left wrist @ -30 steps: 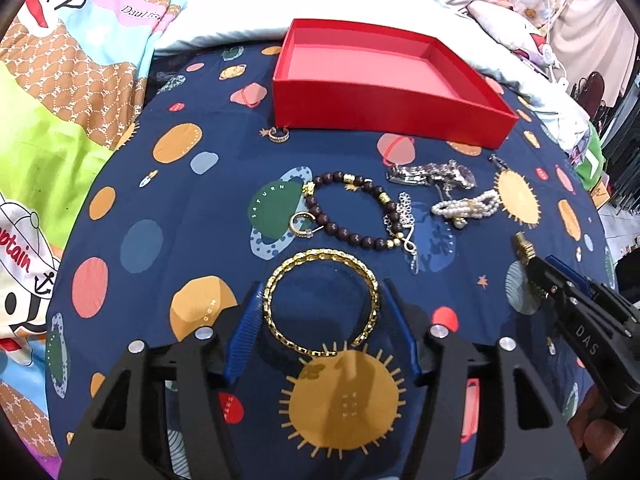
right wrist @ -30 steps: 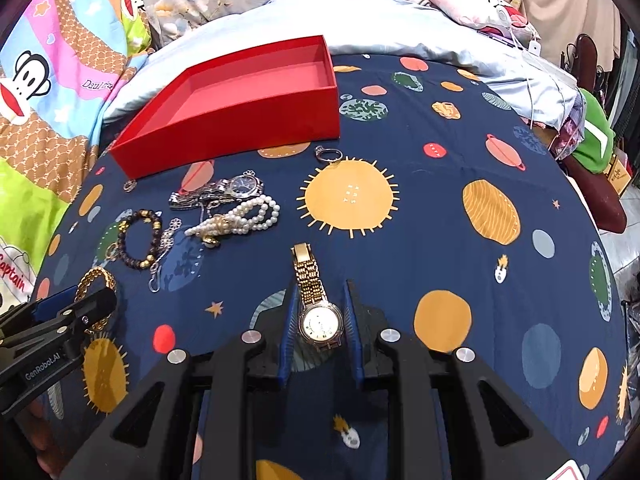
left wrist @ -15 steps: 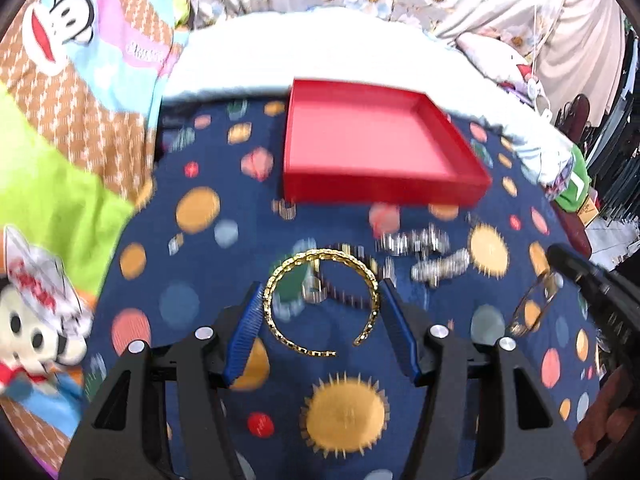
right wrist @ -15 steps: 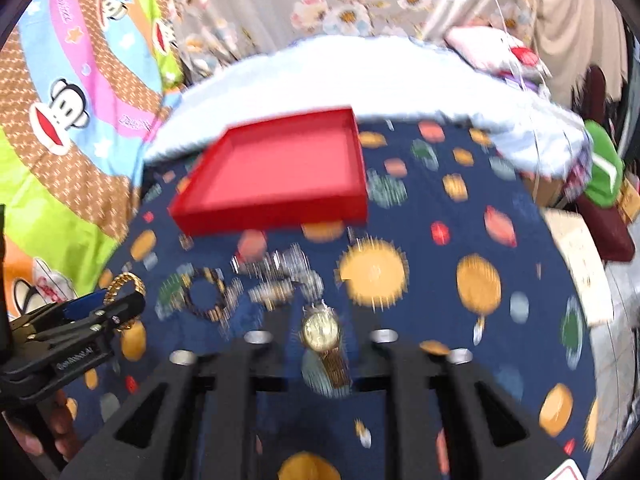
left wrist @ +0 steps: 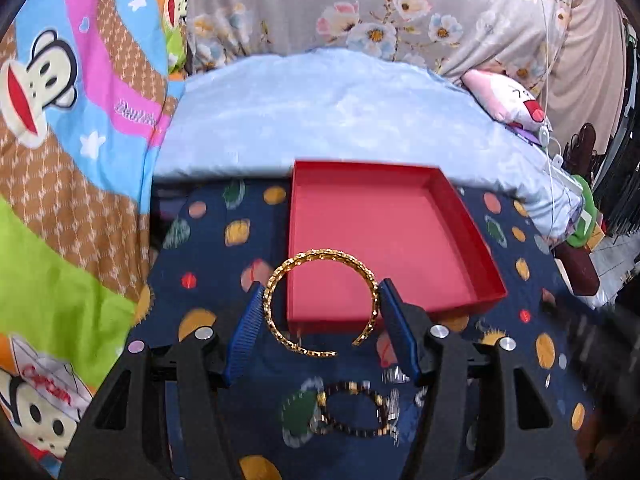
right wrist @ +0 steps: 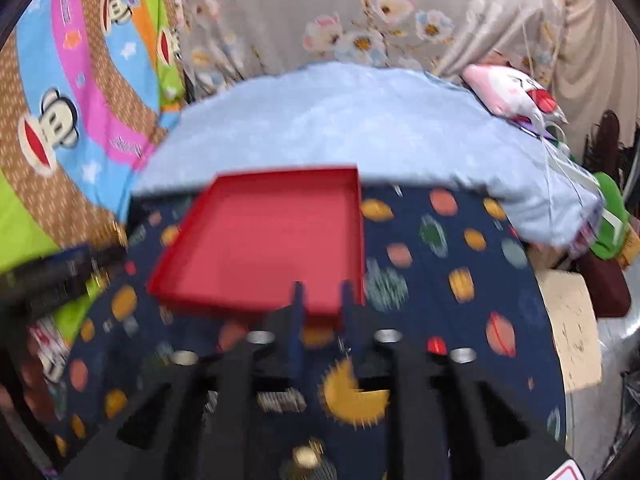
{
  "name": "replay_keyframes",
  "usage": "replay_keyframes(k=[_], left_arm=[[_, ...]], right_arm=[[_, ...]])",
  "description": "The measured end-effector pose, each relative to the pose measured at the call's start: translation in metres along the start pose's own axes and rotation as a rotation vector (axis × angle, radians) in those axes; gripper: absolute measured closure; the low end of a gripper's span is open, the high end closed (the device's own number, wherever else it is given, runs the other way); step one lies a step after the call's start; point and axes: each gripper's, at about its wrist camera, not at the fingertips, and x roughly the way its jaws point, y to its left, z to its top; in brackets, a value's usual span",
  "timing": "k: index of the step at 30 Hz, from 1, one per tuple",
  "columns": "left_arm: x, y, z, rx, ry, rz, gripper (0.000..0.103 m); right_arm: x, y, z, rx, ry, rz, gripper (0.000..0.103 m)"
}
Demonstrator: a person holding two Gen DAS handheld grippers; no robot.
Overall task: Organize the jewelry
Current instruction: 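Carry the gold watch and gold bangle with both tools over the red box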
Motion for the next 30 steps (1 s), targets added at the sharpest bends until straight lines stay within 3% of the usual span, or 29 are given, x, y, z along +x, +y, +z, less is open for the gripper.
replay_keyframes(k=[1,3,5,9,12,16,24,30], left_arm=[[0.000,0.000,-0.006,-0.006,0.013,-0.007,0.046],[0.001,0.002,-0.021,-0.024,0.044,-0.020,0.046],[0.000,0.003,-0.035,-0.039,0.071,-0.034,0.046],[-0.002,0.004,-0.053,-0.041,0.097,-0.029,0.046],[-0.005,0.005,-0.060,-0.042,0.102,-0.014,0.046],[-0.005,0.007,-0.064,-0.040,0.104,0.004,0.046],[0.005,0.003,-0.049,-0.021,0.096,-0.003,0.046],[0.022,-0.013,-0.002,0.015,0.045,-0.023,0.046]], right_arm=[[0.000,0.001,-0.017,0.003,0.029,-0.004,0.057],[0.001,0.004,-0.048,0.016,0.083,-0.007,0.055],[0.005,0.008,-0.074,0.029,0.127,-0.010,0.042],[0.024,0.012,-0.106,0.055,0.193,-0.034,0.043],[0.035,0.011,-0.111,0.063,0.215,-0.043,0.056],[0.037,0.009,-0.108,0.062,0.200,-0.049,0.081],[0.025,0.002,-0.083,0.087,0.142,-0.017,0.081],[0.022,-0.002,-0.003,0.073,0.026,0.042,0.081]])
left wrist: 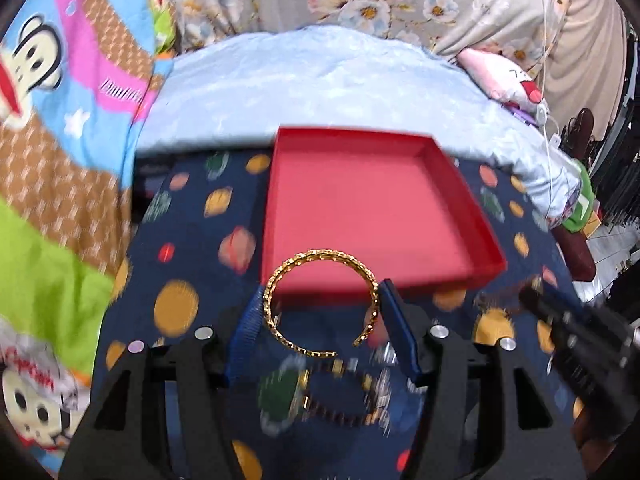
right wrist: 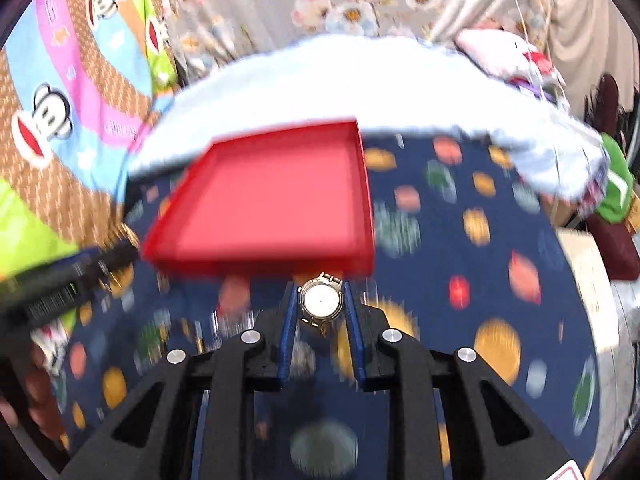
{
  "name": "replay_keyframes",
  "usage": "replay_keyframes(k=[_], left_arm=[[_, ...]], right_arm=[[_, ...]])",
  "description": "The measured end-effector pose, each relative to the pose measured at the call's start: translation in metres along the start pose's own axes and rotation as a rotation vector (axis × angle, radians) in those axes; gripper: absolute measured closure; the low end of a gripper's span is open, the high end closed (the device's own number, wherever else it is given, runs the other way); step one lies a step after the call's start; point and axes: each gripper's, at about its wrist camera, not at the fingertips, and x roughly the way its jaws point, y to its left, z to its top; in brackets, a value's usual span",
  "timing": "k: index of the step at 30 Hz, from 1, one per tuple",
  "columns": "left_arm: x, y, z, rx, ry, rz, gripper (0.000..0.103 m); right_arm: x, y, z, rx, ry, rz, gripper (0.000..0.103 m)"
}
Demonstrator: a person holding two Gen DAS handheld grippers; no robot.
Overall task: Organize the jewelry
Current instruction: 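Carry the gold watch and gold bangle with both tools over the red box, then open both tools to drop the watch and bangle into the red box, then withdraw both tools from the box toward the remaining jewelry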
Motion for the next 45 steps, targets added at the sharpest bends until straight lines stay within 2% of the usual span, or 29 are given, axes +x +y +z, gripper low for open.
replay_keyframes(k=[4,7,13,16,20,22,24,26,27,29,34,38,41,45], left_arm=[[0.027,-0.015,0.044,0.033,-0.026,-0.009,0.046],[0.059,-0.026,0.077,0.041,-0.023,-0.017,0.046],[0.124,-0.038,0.115,0.031,0.022,-0.005,0.046],[0.149,-0.039,0.122,0.018,0.060,-0.025,0.044],[0.164,-0.041,0.124,0.020,0.059,-0.012,0.026],[0.168,-0.041,0.125,0.020,0.057,0.001,0.023],[0.168,-0.037,0.127,-0.009,0.055,0.000,0.019],[0.165,-0.032,0.128,-0.042,0.054,-0.017,0.018],[0.160,-0.028,0.129,-0.056,0.049,-0.024,0.018],[0.143,-0.023,0.126,-0.059,0.023,-0.005,0.018],[0.085,-0.004,0.103,-0.047,-0.045,0.027,0.017],[0.038,0.015,0.063,-0.061,-0.055,0.031,0.016],[0.011,0.026,0.023,-0.068,-0.041,0.028,0.016],[-0.010,0.034,-0.040,-0.042,0.013,0.072,0.016]], right_arm=[[0.018,-0.002,0.063,-0.001,-0.049,0.051,0.082],[0.050,0.003,0.110,-0.035,-0.063,0.054,0.082],[0.118,0.004,0.156,-0.048,-0.023,0.041,0.082],[0.146,0.000,0.160,-0.040,0.014,0.039,0.081],[0.170,0.000,0.157,-0.062,0.050,0.021,0.081],[0.172,0.001,0.155,-0.077,0.040,0.011,0.079],[0.170,0.002,0.155,-0.090,0.024,-0.019,0.074],[0.162,-0.001,0.157,-0.081,-0.001,-0.026,0.058],[0.155,-0.003,0.158,-0.075,-0.018,-0.028,0.053],[0.138,-0.006,0.159,-0.071,-0.050,-0.027,0.049],[0.076,-0.008,0.135,-0.104,-0.108,-0.045,0.049],[0.027,-0.008,0.087,-0.110,-0.107,-0.053,0.049],[-0.002,-0.009,0.041,-0.091,-0.088,-0.061,0.049],[-0.020,-0.008,-0.018,-0.052,-0.017,-0.020,0.049]])
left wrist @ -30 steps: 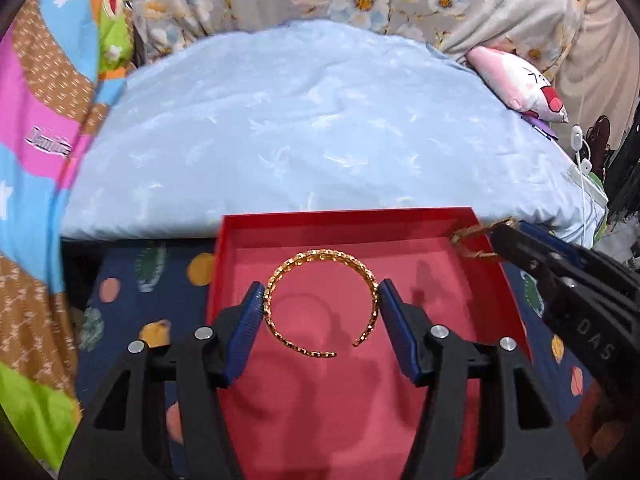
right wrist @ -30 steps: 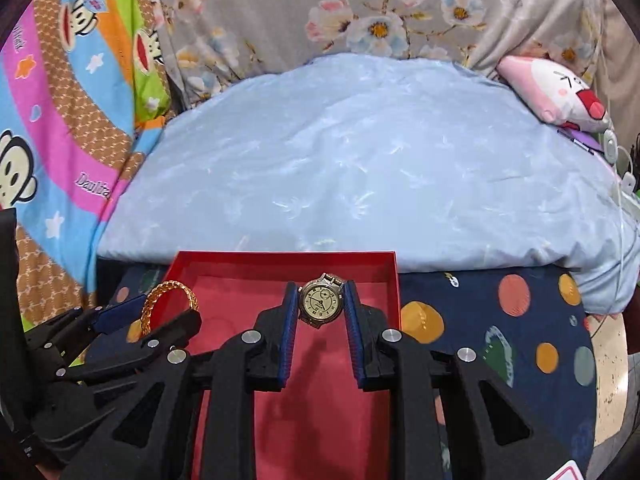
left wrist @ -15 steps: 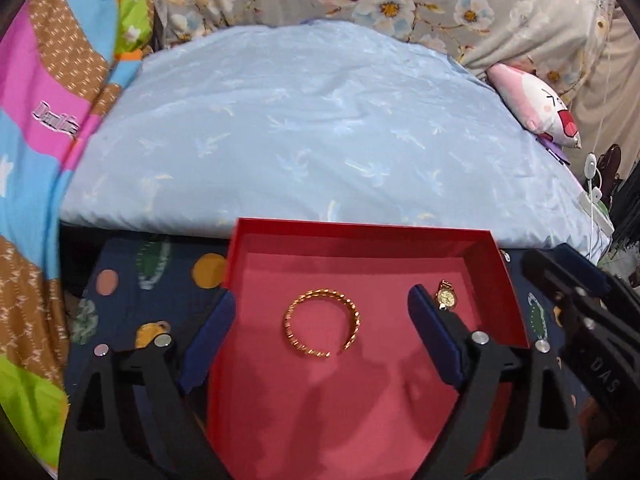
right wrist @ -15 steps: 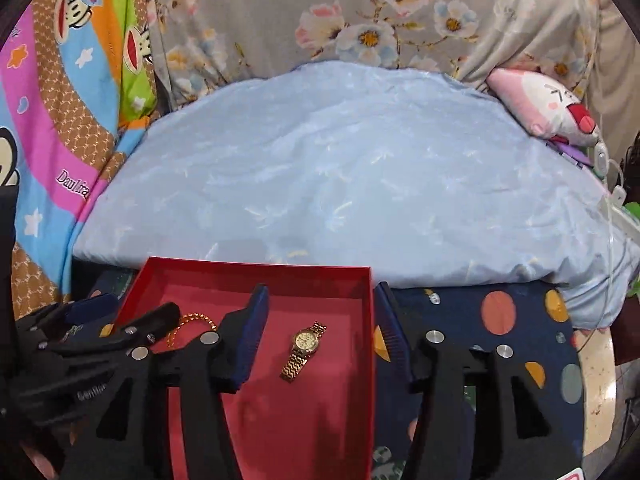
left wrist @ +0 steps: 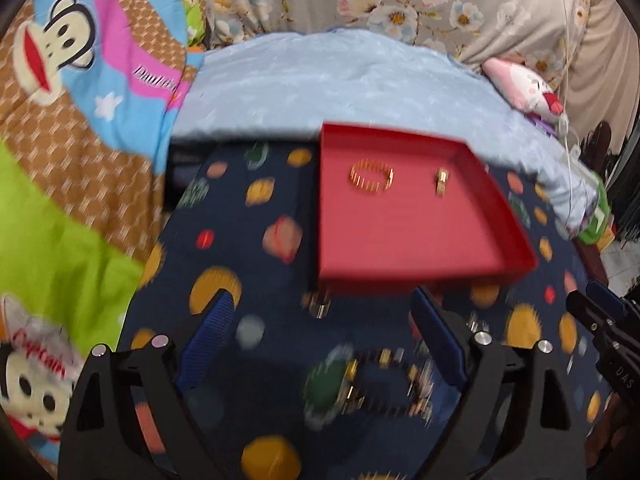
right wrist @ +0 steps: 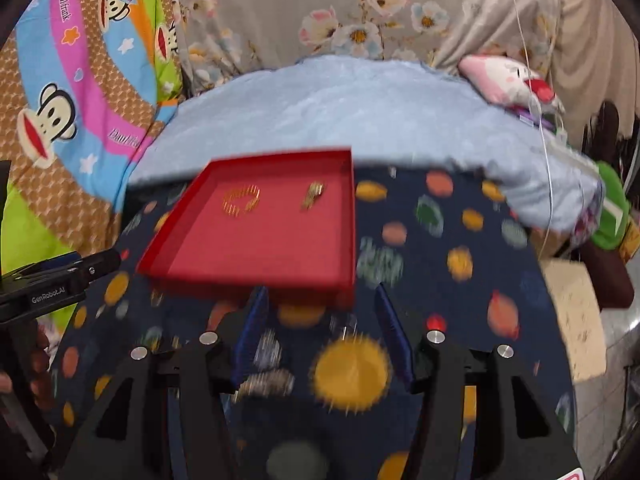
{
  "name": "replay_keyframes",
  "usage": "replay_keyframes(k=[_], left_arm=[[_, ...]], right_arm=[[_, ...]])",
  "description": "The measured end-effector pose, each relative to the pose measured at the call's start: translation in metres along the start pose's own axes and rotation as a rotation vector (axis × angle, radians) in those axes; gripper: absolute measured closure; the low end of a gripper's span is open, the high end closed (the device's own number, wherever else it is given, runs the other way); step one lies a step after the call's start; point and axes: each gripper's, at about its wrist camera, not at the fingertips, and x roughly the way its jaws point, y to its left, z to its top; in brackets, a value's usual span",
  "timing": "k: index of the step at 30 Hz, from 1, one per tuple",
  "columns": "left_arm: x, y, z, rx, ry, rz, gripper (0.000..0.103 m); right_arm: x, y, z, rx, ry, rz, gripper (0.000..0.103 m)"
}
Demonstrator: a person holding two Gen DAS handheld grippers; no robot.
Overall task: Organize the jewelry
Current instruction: 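Withdraw both tools from the box toward the remaining jewelry, then grasp the pearl necklace with the right tool and lift it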
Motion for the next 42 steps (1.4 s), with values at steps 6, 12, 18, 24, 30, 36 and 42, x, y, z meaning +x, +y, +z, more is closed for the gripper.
replay_keyframes(k=[6,12,18,24,30,36,42], left_arm=[[-0.002,0.008,-0.078,-0.005,0.134,-0.019,0.016],[0.006,0.006,-0.106,-0.017,0.201,-0.022,0.016],[0.009,0.002,-0.102,-0.009,0.194,-0.015,0.016],[0.010,0.005,-0.096,-0.018,0.190,-0.011,0.016],[0.009,0.009,-0.096,-0.029,0.189,-0.013,0.016],[0.009,0.006,-0.095,-0.027,0.188,-0.016,0.016],[0.003,0.002,-0.093,-0.012,0.167,-0.007,0.016]], right_arm=[[0.005,0.020,-0.068,-0.070,0.093,0.060,0.049],[0.033,0.032,-0.064,-0.158,0.127,0.083,0.049],[0.062,0.040,-0.043,-0.147,0.160,0.119,0.046],[0.075,0.043,-0.045,-0.089,0.220,0.166,0.056],[0.047,0.046,-0.070,-0.103,0.259,0.167,0.055],[0.026,0.039,-0.088,-0.025,0.267,0.124,0.053],[0.003,0.030,-0.096,0.134,0.265,0.124,0.053]])
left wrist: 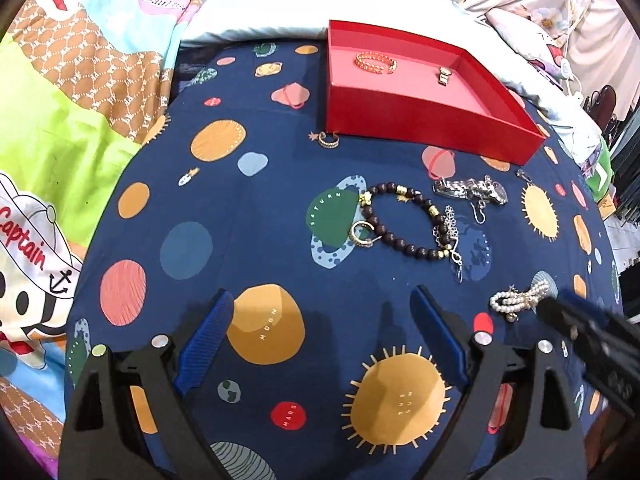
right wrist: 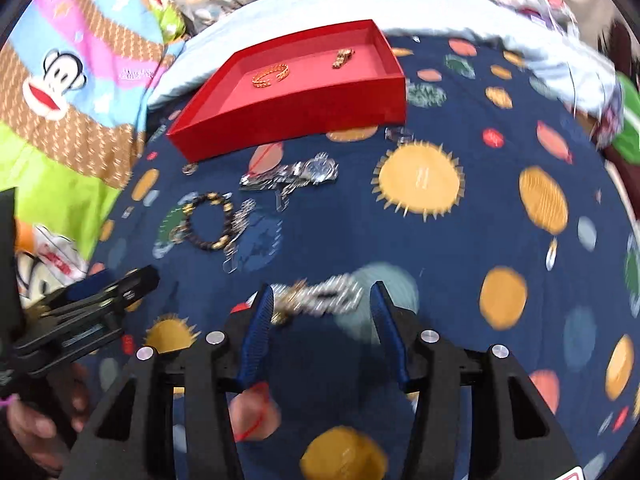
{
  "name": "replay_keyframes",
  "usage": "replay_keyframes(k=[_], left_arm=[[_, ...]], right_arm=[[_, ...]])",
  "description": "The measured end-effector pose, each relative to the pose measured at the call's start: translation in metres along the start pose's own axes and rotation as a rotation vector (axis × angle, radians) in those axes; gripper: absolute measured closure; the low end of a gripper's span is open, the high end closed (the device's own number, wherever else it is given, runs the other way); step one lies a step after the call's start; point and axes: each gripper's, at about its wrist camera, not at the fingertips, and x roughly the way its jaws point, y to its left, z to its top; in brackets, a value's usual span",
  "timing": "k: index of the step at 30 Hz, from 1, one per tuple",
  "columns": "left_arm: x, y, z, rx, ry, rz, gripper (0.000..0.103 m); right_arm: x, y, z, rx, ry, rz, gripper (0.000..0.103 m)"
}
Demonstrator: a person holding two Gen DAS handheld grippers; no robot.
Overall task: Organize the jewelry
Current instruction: 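Grasp the pearl necklace with the right tool and lift it, then grasp the dark beaded bracelet with the left tool while the right tool holds the pearls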
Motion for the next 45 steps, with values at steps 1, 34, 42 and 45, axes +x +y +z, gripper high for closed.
replay_keyframes(k=[1,34,42,45], left_arm=[[0.000,0.000,0.001,0.000,0.000,-0.001,0.016],[0.008,-0.005,0.012,-0.025,0.010,-0.061,0.016],[0.029,-0.020,0.046,0.009,0.000,-0.084,0.030],[0.040,-0.022,0.053,0.012,0.017,-0.106,0.044]], right_arm=[[-0.002,0.000,-0.004,0.019,0.011,0.026,0.056],[0.015,-0.004,0.016,0.014,-0.047,-0.076,0.091],[0.005,-0.008,0.017,0.028,-0.057,-0.036,0.090],[0.006,-0.009,0.018,0.030,-0.057,-0.027,0.090]])
